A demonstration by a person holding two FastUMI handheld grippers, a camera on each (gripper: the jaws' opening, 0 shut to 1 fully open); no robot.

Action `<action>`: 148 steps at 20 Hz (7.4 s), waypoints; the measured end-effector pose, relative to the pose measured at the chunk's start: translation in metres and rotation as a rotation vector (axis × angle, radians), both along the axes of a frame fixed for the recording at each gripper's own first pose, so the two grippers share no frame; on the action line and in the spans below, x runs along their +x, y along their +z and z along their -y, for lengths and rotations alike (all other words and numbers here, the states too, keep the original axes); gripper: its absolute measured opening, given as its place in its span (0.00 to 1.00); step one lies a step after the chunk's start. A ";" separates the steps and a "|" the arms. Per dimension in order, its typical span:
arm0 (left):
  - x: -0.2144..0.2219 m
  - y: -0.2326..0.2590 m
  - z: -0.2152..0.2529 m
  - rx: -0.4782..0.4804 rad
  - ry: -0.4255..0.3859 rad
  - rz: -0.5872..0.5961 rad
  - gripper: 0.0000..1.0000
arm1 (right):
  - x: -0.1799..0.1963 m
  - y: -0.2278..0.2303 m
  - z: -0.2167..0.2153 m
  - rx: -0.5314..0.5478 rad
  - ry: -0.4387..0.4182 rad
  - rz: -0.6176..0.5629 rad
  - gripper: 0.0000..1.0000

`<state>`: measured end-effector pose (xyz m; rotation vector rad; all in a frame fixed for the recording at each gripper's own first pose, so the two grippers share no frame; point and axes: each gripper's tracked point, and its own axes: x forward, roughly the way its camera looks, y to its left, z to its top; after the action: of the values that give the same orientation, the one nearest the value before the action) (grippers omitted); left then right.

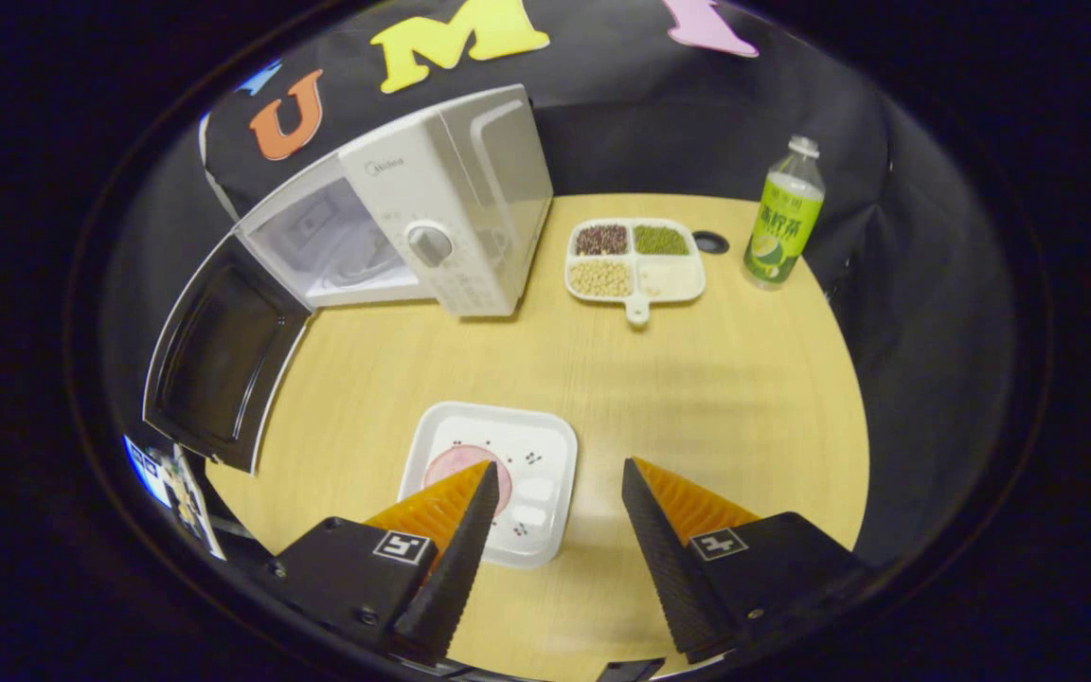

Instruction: Open the microwave oven with the left hand, put the food in, and close the microwave oven.

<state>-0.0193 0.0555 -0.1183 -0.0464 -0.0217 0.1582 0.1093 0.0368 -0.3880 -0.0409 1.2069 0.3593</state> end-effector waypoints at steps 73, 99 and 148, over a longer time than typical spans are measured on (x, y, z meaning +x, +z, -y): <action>-0.002 -0.082 -0.117 -0.115 0.057 -0.103 0.94 | 0.188 -0.034 -0.341 0.955 -1.060 0.404 0.00; -0.009 -0.083 -0.114 -0.057 0.103 -0.096 0.94 | 0.199 -0.050 -0.361 0.398 -0.473 0.957 0.30; 0.092 -0.160 0.010 0.052 -0.516 -0.096 0.00 | -0.047 0.215 -0.053 0.197 -0.067 1.120 1.00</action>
<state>0.0723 0.0453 -0.2784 0.0082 0.0822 -0.3563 0.0620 0.0901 -0.1725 -0.0235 0.0635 0.3181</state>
